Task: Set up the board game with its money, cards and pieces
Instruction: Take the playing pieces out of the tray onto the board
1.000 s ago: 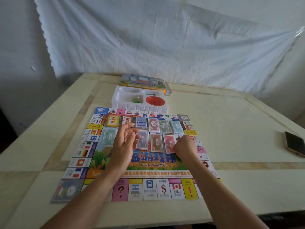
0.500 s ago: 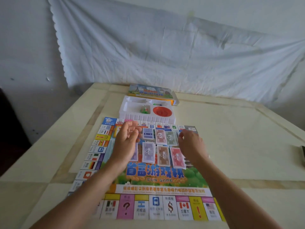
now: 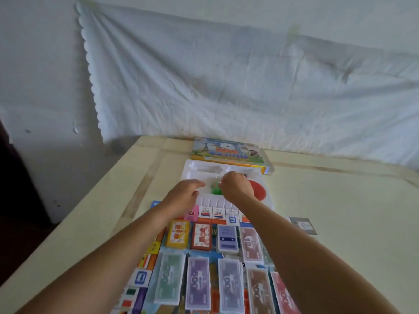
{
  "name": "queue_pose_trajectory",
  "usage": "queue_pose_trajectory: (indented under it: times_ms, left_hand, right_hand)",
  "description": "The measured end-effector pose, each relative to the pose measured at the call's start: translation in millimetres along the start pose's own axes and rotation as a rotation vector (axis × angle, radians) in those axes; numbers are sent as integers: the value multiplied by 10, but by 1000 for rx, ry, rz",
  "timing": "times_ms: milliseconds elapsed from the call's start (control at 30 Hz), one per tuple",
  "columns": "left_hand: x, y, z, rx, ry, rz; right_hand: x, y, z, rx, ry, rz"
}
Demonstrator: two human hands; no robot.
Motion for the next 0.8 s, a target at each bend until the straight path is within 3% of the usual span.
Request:
queue_pose_trajectory:
  times_ms: [267, 533, 667, 800]
  left_hand:
    - [209, -166, 225, 1, -32, 42]
    - [154, -100, 205, -15, 40, -43]
    - [-225, 61, 63, -108, 337, -317]
    - [-379, 475, -253, -212, 977, -277]
  right_hand:
    - [244, -388, -15, 52, 181, -56]
    - [190, -326, -50, 102, -137, -186]
    - [-144, -4, -12, 60, -541, -325]
    - [-484, 735, 151, -57, -809, -359]
Point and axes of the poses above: each hand's wrist, its own y-axis away from the middle knuckle, its own x-axis out of the palm, z = x × y, the point moved 8 cm from there along -y, towards the middle knuckle, and after that the axes turned 1 degree about -z, right-handed, at the moved point
